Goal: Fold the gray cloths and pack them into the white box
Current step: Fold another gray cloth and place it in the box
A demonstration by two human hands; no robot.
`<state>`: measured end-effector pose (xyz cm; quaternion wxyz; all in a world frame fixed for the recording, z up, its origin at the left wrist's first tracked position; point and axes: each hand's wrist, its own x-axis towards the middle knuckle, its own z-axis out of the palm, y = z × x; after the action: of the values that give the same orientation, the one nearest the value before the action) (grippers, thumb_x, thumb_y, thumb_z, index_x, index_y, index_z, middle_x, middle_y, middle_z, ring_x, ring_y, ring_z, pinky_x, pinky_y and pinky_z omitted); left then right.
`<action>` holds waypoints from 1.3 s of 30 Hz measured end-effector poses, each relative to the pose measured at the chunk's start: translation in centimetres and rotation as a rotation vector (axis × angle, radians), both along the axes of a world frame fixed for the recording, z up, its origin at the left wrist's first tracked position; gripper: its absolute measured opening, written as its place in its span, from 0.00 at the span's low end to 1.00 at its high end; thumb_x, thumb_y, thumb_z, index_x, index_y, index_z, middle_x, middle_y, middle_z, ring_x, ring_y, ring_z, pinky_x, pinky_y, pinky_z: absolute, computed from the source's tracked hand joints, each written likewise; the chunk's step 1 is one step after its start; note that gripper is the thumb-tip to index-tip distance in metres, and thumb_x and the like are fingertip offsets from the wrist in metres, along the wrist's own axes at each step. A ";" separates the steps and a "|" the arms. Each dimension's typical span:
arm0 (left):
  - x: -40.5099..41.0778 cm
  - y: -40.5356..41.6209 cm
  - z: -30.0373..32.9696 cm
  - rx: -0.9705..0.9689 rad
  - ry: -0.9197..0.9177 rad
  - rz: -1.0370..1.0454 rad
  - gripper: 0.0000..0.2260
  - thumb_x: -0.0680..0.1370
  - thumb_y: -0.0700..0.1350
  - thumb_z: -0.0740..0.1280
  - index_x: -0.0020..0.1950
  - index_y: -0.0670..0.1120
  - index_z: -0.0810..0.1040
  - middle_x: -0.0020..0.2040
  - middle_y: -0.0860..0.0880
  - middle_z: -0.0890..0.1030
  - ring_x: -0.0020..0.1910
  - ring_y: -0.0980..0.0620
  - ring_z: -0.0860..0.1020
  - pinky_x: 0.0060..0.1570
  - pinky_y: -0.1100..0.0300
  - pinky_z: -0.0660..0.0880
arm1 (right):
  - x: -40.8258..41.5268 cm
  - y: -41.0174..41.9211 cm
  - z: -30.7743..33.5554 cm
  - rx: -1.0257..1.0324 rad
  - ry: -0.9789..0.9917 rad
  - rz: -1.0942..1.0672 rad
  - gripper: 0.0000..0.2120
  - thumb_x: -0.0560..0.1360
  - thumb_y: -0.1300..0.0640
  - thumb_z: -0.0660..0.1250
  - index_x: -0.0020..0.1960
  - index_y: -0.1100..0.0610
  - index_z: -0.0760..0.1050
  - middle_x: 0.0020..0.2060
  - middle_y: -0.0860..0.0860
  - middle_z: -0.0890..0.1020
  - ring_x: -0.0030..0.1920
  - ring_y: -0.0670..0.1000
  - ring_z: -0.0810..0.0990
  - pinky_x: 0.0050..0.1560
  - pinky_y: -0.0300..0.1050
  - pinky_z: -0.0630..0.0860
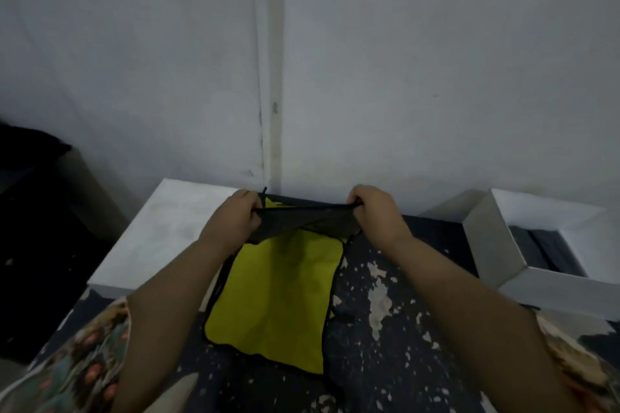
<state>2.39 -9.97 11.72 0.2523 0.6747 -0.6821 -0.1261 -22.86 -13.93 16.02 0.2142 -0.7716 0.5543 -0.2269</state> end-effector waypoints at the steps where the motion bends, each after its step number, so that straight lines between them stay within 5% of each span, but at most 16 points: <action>1: -0.2 -0.5 1.2 -0.035 -0.004 -0.001 0.03 0.73 0.34 0.63 0.44 0.39 0.73 0.43 0.44 0.73 0.42 0.46 0.72 0.39 0.56 0.65 | -0.3 -0.5 1.4 -0.047 -0.014 0.000 0.12 0.68 0.74 0.58 0.45 0.65 0.77 0.45 0.61 0.79 0.47 0.59 0.76 0.47 0.50 0.73; 10: -6.3 -3.8 14.8 -0.343 0.081 -0.021 0.05 0.76 0.40 0.64 0.49 0.43 0.78 0.40 0.47 0.79 0.39 0.49 0.75 0.39 0.60 0.69 | -10.1 -2.0 14.4 -0.343 -0.101 -0.108 0.13 0.70 0.73 0.60 0.46 0.62 0.80 0.43 0.56 0.81 0.42 0.49 0.74 0.38 0.28 0.64; 14: -9.7 -4.3 18.4 -0.331 0.054 -0.063 0.07 0.77 0.40 0.64 0.51 0.41 0.80 0.41 0.47 0.79 0.40 0.52 0.74 0.36 0.66 0.66 | -15.4 -2.4 17.6 -0.376 -0.041 -0.141 0.13 0.71 0.72 0.62 0.48 0.60 0.81 0.45 0.54 0.83 0.42 0.47 0.74 0.42 0.28 0.65; 17: -12.6 -4.6 19.5 -0.312 0.055 -0.088 0.09 0.79 0.41 0.62 0.53 0.41 0.80 0.46 0.46 0.80 0.44 0.52 0.74 0.44 0.62 0.66 | -18.6 -2.3 18.3 -0.372 -0.060 -0.172 0.13 0.71 0.71 0.62 0.47 0.59 0.81 0.45 0.54 0.83 0.41 0.46 0.75 0.41 0.32 0.68; 26: -19.3 -6.0 16.6 -0.265 0.185 -0.090 0.07 0.79 0.39 0.60 0.45 0.43 0.77 0.43 0.47 0.79 0.42 0.51 0.74 0.39 0.61 0.66 | -25.1 -2.4 14.7 -0.267 -0.129 -0.226 0.11 0.73 0.72 0.63 0.48 0.62 0.81 0.47 0.57 0.84 0.45 0.49 0.77 0.47 0.36 0.69; 31: -20.9 -4.4 14.6 -0.200 0.288 -0.129 0.07 0.81 0.41 0.58 0.44 0.46 0.73 0.37 0.53 0.76 0.36 0.59 0.73 0.33 0.74 0.68 | -27.4 -1.6 12.2 -0.174 -0.193 -0.184 0.10 0.72 0.72 0.64 0.48 0.63 0.81 0.44 0.56 0.83 0.45 0.50 0.78 0.46 0.31 0.71; 34: -21.2 -1.8 11.5 -0.078 0.341 -0.153 0.08 0.81 0.43 0.59 0.43 0.46 0.74 0.37 0.48 0.77 0.36 0.55 0.75 0.35 0.69 0.69 | -28.8 -0.1 9.0 -0.069 -0.157 -0.132 0.09 0.72 0.71 0.65 0.46 0.61 0.81 0.40 0.52 0.80 0.42 0.48 0.77 0.37 0.23 0.69; 39: -21.7 3.1 5.1 0.195 0.413 -0.157 0.10 0.80 0.45 0.61 0.43 0.42 0.77 0.42 0.42 0.78 0.43 0.48 0.77 0.42 0.57 0.70 | -30.4 3.1 1.8 0.212 -0.204 -0.095 0.09 0.74 0.70 0.65 0.43 0.59 0.80 0.39 0.52 0.81 0.44 0.51 0.79 0.42 0.36 0.74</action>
<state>-19.26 -6.85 16.80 0.3098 0.6006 -0.6509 -0.3458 -53.23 -10.83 17.84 0.3385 -0.6907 0.5863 -0.2541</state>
